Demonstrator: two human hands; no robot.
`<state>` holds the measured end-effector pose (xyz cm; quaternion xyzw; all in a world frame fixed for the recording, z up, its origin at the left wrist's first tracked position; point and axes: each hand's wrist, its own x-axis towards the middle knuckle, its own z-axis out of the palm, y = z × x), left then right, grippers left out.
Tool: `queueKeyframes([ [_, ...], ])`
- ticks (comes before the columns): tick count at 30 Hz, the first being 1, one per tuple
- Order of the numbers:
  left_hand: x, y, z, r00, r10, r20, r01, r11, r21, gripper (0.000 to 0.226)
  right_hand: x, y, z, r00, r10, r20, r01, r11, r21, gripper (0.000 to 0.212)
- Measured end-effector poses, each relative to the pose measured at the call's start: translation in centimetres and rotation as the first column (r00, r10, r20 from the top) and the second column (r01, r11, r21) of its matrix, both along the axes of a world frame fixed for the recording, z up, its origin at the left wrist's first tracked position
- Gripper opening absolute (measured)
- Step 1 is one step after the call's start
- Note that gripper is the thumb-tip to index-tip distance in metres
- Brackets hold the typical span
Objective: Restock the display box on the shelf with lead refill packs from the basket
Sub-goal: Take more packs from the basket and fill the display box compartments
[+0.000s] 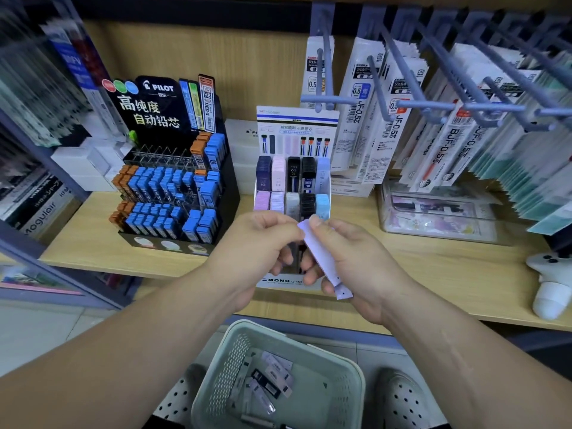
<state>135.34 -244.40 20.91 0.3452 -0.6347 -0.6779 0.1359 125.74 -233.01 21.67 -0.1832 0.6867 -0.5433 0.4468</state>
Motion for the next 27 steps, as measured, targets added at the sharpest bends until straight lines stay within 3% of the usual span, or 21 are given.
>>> queueKeyframes([
  [4,-0.9,-0.4,0.8,0.973,0.15,-0.175,-0.124,0.98,0.153,0.007,-0.9,-0.3,0.1,0.988,-0.125,0.088,0.126,0.992,-0.005,0.031],
  [7,-1.3,-1.6,2.1,0.944,0.217,-0.249,-0.176,0.968,0.177,0.007,-1.6,-0.7,0.5,0.956,-0.226,0.188,0.239,0.97,-0.051,0.018],
  [14,0.0,-5.6,2.5,0.959,0.204,-0.194,-0.233,0.962,-0.141,0.013,-4.1,-0.5,0.8,0.939,-0.338,0.064,0.343,0.932,-0.114,0.008],
  [16,0.4,-5.9,2.3,0.97,0.185,-0.157,-0.219,0.948,-0.233,0.012,-4.7,-0.4,0.4,0.938,-0.339,0.069,0.345,0.928,-0.138,0.014],
  [18,0.6,-6.0,2.1,0.98,0.159,-0.119,-0.188,0.94,-0.284,0.008,-5.3,-0.4,-0.3,0.942,-0.334,-0.006,0.33,0.934,-0.138,0.018],
  [22,1.0,-5.9,1.5,0.99,0.13,-0.063,-0.143,0.938,-0.317,0.006,-5.2,-0.8,-0.6,0.911,-0.283,-0.299,0.236,0.954,-0.185,0.005],
  [27,1.8,-5.9,1.1,0.992,0.116,-0.048,-0.125,0.933,-0.338,0.006,-3.8,-1.4,-0.8,0.864,-0.188,-0.466,0.067,0.962,-0.264,0.016],
])
